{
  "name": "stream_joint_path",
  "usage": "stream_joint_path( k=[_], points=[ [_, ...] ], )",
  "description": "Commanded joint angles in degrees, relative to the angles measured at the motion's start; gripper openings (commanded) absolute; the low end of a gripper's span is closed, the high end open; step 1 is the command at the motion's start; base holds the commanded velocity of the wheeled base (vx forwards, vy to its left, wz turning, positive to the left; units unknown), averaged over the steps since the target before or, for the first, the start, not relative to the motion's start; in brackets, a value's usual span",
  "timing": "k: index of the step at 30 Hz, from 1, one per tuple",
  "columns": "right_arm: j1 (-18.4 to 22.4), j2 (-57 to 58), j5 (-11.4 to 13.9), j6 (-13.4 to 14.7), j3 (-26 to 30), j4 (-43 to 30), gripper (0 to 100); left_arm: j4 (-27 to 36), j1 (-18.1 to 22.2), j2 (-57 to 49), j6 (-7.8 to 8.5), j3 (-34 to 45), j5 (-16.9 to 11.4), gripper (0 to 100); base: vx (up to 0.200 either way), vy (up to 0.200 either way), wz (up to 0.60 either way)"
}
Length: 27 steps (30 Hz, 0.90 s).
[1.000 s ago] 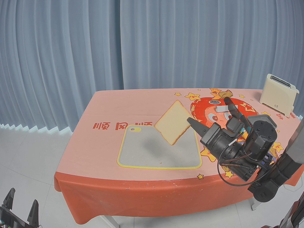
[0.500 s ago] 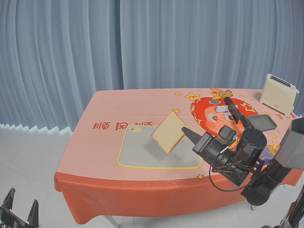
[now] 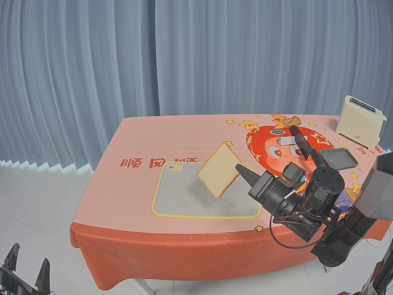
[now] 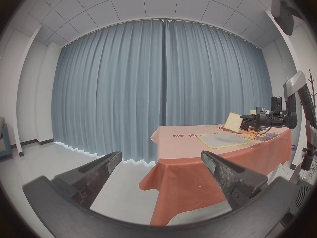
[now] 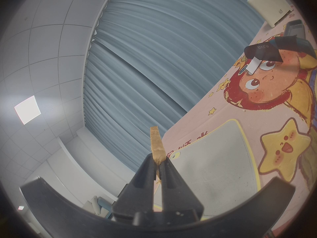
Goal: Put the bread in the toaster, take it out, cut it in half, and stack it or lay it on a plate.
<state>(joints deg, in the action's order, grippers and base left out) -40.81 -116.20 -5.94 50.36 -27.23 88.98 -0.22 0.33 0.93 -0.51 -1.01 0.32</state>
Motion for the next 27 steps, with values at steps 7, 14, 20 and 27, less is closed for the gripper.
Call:
stream_joint_path(
  k=[7,14,20,27],
  points=[
    [-0.5,-0.1,-0.5,0.1,0.3,0.4,0,0.0,0.0,-0.9,-0.02,1.0,0.0,100,0.000,0.000,0.00],
    [-1.4,-1.6,-0.4,-0.4,-2.0,-0.5,0,0.0,0.0,-0.9,-0.02,1.0,0.1,100,0.000,0.000,0.00],
    [-1.1,-6.9,-0.7,0.1,-3.3,0.0,0,0.0,0.0,-0.9,-0.02,1.0,0.0,100,0.000,0.000,0.00],
    [-0.9,-9.8,-2.5,0.4,-4.8,0.4,0,0.0,0.0,-0.9,-0.02,1.0,0.0,100,0.000,0.000,0.00]
  ],
)
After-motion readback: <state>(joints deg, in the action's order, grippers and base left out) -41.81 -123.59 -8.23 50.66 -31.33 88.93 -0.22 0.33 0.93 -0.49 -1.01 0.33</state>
